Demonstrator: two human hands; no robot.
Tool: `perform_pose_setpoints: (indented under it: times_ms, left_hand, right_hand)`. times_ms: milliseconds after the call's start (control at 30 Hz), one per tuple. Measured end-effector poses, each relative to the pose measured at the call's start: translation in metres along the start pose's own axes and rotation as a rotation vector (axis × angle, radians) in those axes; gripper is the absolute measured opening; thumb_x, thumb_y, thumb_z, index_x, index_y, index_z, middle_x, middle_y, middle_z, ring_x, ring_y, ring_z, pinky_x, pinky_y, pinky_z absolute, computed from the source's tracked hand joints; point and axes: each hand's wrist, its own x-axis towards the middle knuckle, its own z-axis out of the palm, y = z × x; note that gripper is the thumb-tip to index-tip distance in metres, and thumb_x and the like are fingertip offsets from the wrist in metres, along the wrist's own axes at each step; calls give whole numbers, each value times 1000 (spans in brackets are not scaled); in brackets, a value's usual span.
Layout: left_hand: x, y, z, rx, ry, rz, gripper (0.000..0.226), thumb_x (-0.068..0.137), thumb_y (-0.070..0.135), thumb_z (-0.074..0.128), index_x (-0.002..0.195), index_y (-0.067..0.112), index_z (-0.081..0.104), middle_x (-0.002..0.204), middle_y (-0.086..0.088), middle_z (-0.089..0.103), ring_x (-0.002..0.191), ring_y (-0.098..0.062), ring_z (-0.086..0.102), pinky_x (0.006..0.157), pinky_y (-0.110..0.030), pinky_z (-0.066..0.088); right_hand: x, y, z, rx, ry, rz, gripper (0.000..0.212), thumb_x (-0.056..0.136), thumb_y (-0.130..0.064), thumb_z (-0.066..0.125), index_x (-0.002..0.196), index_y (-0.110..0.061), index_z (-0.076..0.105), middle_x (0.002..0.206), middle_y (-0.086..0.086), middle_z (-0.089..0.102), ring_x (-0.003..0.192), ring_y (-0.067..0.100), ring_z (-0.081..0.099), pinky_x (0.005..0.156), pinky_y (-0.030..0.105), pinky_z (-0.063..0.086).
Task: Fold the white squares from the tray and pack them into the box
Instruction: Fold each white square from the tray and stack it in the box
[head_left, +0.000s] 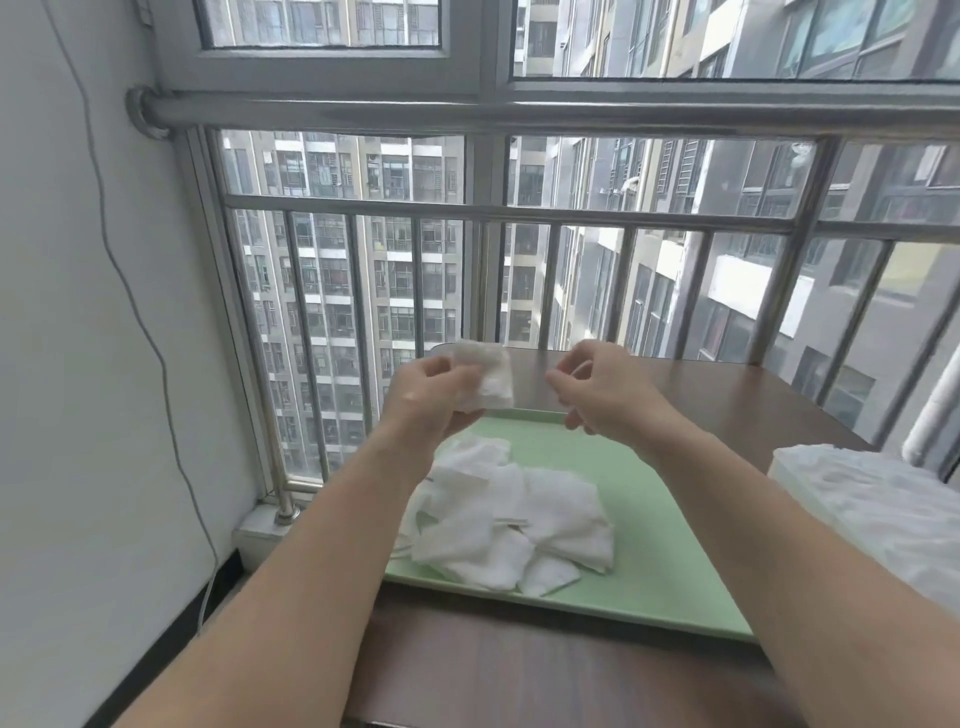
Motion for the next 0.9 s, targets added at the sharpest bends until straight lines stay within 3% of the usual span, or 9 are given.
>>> perform_pose_setpoints:
  times_ms: [100,200,300,433,533,667,767,900]
  left_hand:
    - [8,2,-14,-94,204,-31,13,90,1,67,90,12,62,101,-11,67,91,-23,69,80,-34,60]
    - [13,-1,-19,-96,283,-32,11,92,2,65,92,13,63,99,-9,65,89,-22,67,70,-30,60]
    - [14,-4,-18,-58,299,-13,15,93,2,64,87,16,61,98,-9,65,90,-22,67,68,-28,61]
    - [14,-7,-15,-13,284,6,12,93,2,63,90,13,64,97,-9,67,88,-21,67,58,-21,60]
    - [15,-7,-13,3,285,26,13,93,2,61,86,13,63,92,-8,66,84,-20,66,55,-20,58]
    - [16,-9,-14,27,290,43,14,92,1,60,84,13,64,87,-6,65,78,-17,65,54,-21,58]
    - [16,-12,-12,75,278,45,13,91,2,60,86,13,64,91,-7,65,80,-17,65,58,-23,59]
    - [16,-14,-11,104,240,50,9,90,2,60,88,10,64,92,-7,64,85,-20,64,67,-27,61]
  right_hand:
    - [14,3,21,-177,-166,-51,12,98,-23,59,103,-16,67,93,-1,67,82,20,69,63,24,46]
    - [22,1,46,-360,-330,-64,24,93,-34,67,106,-14,72,99,-1,68,95,20,66,78,27,49]
    - [26,-4,64,-456,-406,-23,41,84,-46,73,98,-7,75,94,8,75,86,24,69,78,33,56]
    - [28,-11,69,-480,-458,-30,37,85,-41,73,74,-6,71,65,2,64,61,18,57,60,28,48]
    - [28,-10,62,-339,-472,-53,26,85,-25,71,65,-11,62,60,3,55,59,17,50,58,26,45]
    - [24,0,44,35,-417,17,29,81,-3,77,82,-13,50,81,8,53,74,21,56,69,34,57]
    - [19,9,30,172,-404,19,23,83,-3,78,87,-10,57,86,10,61,78,21,65,78,41,60]
    - [11,16,16,201,-292,52,11,84,-10,78,93,-8,74,91,9,71,81,16,67,75,33,61]
